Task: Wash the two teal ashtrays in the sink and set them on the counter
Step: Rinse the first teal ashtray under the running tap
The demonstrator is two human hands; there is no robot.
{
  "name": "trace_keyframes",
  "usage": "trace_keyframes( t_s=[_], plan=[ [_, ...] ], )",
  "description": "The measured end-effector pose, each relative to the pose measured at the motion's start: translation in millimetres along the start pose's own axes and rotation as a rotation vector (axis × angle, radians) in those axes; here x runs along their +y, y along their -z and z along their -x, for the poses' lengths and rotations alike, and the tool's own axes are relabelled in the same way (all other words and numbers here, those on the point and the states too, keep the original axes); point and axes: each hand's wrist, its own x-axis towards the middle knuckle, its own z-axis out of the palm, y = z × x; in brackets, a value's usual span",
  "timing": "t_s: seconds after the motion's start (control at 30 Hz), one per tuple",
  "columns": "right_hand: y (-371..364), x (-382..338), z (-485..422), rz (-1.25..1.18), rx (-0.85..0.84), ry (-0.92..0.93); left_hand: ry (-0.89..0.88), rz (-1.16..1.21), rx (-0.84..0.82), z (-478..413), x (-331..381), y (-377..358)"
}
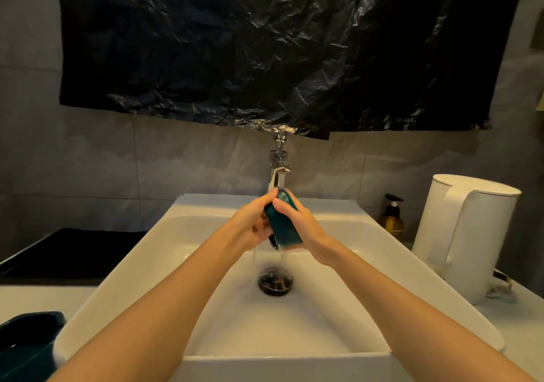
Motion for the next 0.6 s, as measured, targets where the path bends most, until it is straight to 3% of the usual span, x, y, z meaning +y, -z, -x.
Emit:
trace_keyframes(
  t_s=[0.2,0.33,0.47,0.6],
  plan=[
    [5.1,2.3,-3.6,-0.108,0.007,-0.080,-0.032,0.094,-0.056,3.0,3.1,-2.6],
    [8.8,1.4,-1.9,-0.047,0.002,0.026,-0.014,0.071,-0.100,4.0,4.2,-1.2],
    [5.1,3.6,-0.6,0.093,-0.029,0.137,0.033,0.024,-0.039,1.4,2.4,0.8],
    [3.1,1.7,-0.8,0.046,-0.034,0.070,0.033,0.060,-0.048,0.0,5.1,3.5]
  ],
)
